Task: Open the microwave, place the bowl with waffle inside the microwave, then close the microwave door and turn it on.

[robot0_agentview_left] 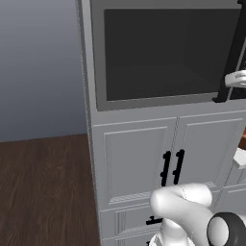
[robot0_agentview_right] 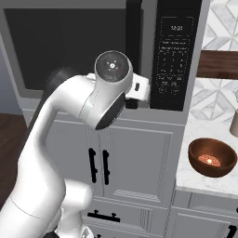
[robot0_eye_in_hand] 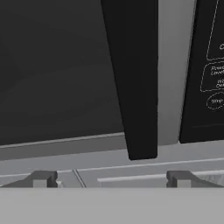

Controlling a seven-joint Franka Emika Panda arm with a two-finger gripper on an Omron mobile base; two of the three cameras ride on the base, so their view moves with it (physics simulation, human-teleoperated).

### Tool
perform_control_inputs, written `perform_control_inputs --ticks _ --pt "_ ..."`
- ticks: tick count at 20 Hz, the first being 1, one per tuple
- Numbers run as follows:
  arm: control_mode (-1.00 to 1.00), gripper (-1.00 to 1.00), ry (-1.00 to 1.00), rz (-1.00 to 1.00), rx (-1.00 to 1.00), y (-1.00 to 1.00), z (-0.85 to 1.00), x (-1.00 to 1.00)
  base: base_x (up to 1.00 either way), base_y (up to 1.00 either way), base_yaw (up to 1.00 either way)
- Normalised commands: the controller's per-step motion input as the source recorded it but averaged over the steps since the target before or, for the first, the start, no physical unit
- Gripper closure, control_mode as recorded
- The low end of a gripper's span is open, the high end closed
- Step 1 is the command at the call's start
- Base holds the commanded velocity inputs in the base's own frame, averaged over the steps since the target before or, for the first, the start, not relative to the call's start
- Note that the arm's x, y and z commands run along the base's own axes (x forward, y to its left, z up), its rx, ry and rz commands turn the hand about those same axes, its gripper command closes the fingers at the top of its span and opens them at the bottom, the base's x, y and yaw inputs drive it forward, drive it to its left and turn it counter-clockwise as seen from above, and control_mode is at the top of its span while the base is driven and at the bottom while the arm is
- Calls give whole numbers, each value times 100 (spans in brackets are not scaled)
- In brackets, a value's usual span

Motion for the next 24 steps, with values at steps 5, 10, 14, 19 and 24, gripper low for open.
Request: perform_control_inputs --ticks 5,10,14,19,24 --pt "-100 -100 -3 0 2 -27 20 29 0 0 0" --pt "-100 -100 -13 0 5 -19 14 43 0 0 0" --pt "-100 -100 -14 0 4 -5 12 63 0 0 0" --pt "-100 -100 -8 0 3 -13 8 65 0 0 0" --pt "-100 -100 0 0 3 -20 1 59 0 0 0"
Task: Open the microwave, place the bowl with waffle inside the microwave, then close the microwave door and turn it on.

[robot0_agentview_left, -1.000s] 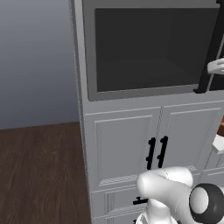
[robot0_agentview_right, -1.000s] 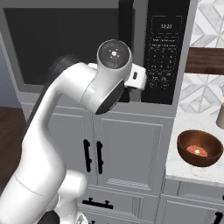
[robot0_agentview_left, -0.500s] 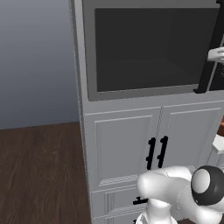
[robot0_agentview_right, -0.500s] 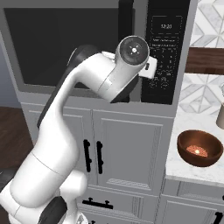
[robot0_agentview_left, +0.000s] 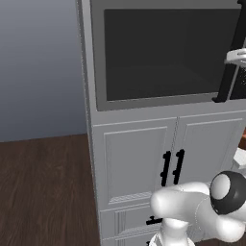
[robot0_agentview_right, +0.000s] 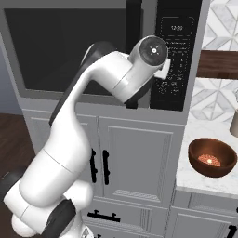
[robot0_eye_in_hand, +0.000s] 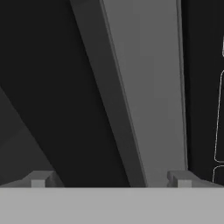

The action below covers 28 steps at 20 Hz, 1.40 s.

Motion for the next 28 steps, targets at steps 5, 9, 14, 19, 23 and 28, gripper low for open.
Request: perform_control_inputs --ticks 5,9,14,19,23,28 --pt "-100 -100 -4 0 1 15 -14 32 0 0 0" --pt "-100 -100 -9 -7 2 44 -44 54 0 0 0" --pt "-100 -100 -6 -23 2 46 -55 78 0 0 0" --pt "-100 100 3 -11 5 7 -29 74 0 0 0" --pt "-100 100 2 0 0 0 -1 11 0 0 0" --pt "-100 100 0 4 0 0 -1 -66 0 0 0"
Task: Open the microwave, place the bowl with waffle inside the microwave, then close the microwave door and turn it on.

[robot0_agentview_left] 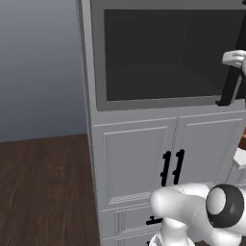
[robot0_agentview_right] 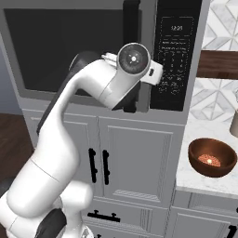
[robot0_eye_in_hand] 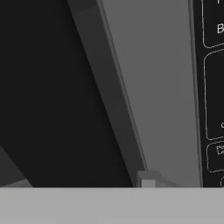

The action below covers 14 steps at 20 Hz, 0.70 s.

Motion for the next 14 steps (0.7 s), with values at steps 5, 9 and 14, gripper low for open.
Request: perform_control_inputs --ticks 5,9,14 --pt "-100 100 0 -13 -1 14 -1 -100 0 0 0" --pt "-100 100 5 -42 -1 31 0 -100 0 0 0" --pt "-100 100 13 -43 -10 39 -4 -100 0 0 0"
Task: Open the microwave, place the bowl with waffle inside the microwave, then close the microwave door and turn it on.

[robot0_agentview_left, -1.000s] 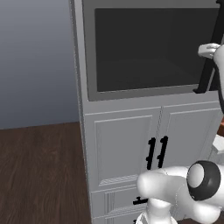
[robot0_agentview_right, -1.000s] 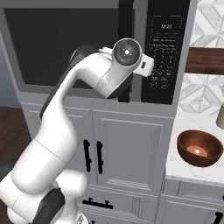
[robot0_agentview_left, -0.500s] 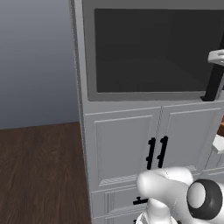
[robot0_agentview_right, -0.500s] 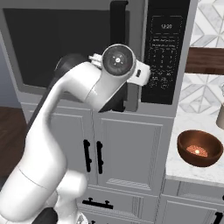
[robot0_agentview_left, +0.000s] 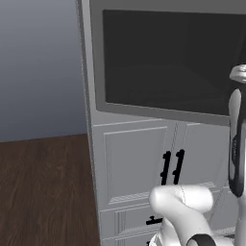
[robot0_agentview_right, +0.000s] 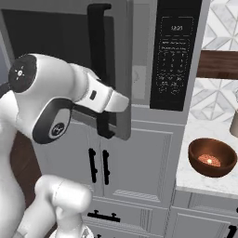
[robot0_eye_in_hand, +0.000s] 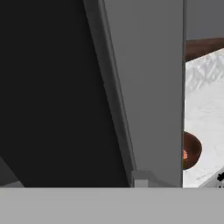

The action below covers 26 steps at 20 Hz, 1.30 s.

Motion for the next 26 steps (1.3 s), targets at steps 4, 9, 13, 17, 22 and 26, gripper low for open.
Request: perform_control_inputs --ticks 4,9,13,17,22,26 --pt "-100 100 3 -35 -16 46 -14 -100 0 0 0" --pt "-100 100 -3 -30 -19 54 -26 -100 0 0 0" --pt "-100 100 1 -12 -19 64 -35 -62 0 0 0" --pt "-100 100 1 0 -6 33 -14 7 0 0 0" --pt "-100 -100 0 0 -5 36 -20 29 0 0 0" --pt "-100 -100 0 0 -8 16 -2 1 0 0 0"
